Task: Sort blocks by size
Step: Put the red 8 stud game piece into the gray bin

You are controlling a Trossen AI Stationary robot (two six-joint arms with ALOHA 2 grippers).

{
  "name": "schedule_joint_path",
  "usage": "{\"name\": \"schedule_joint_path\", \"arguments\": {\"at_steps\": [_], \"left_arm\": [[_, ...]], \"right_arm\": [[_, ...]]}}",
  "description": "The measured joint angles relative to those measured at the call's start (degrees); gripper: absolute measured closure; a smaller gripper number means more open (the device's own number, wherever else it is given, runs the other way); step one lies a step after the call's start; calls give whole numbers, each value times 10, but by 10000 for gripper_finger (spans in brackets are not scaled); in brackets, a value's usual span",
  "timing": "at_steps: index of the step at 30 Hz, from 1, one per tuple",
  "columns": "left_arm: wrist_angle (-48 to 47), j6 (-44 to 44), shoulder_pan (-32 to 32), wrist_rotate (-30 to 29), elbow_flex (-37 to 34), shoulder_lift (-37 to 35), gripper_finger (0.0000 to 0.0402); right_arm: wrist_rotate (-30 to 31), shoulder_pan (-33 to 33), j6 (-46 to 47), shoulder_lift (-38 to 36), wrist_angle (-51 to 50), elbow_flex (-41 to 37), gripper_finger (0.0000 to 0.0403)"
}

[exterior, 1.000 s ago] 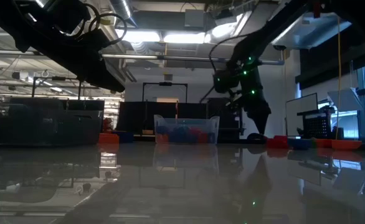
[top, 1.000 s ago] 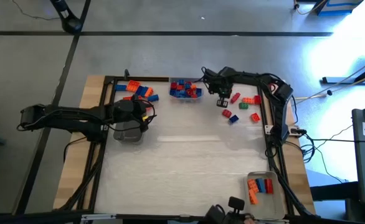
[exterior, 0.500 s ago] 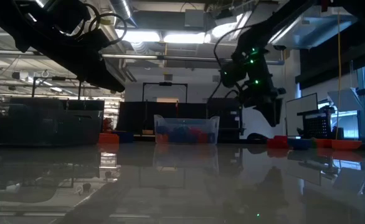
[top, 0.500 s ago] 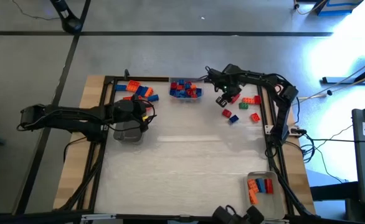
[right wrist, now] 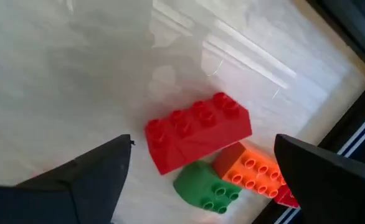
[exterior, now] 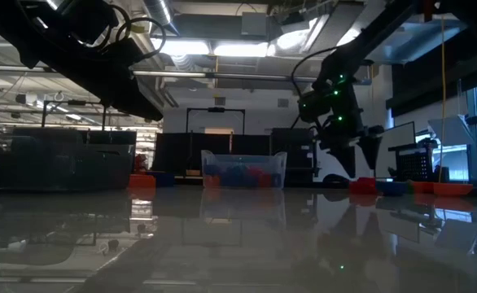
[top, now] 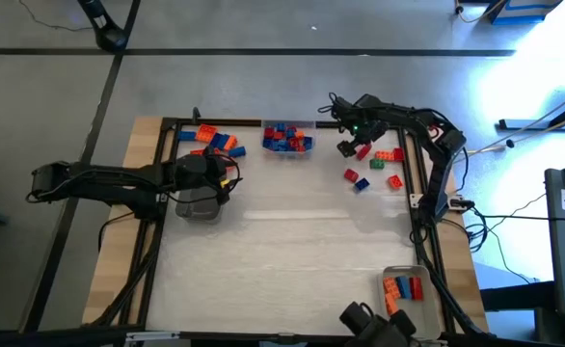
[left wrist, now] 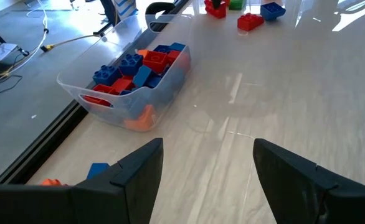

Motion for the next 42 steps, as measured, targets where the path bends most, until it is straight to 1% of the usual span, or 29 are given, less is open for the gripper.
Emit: {"name": "schedule_joint_path", "arguments": {"at_steps": [4,8,10,12,16,22,26,29,36,42], "left_arm": [[0,0,0,0,0,0,167],[0,0,0,0,0,0,167],[0,0,0,0,0,0,167],[0,3,0,0,0,0,167],[0,3,0,0,0,0,167],[0,3,0,0,0,0,167],[0,3,0,0,0,0,167],[0,3,0,0,0,0,167],[0,4,0,0,0,0,167],[0,4,0,0,0,0,167]], "right_arm": [[1,-10,-1,18,6,0,35],[1,-10,-13,52,3,0,46],[23,-9,-25,62,-1,1,46],[33,-8,-29,64,-3,2,46],[30,-9,-48,64,0,2,47],[31,-9,-122,64,14,2,48],[31,-9,-144,64,16,2,50],[31,-9,-150,64,13,2,68],[33,-10,-156,65,9,1,134],[30,-9,-158,65,8,1,164]]}}
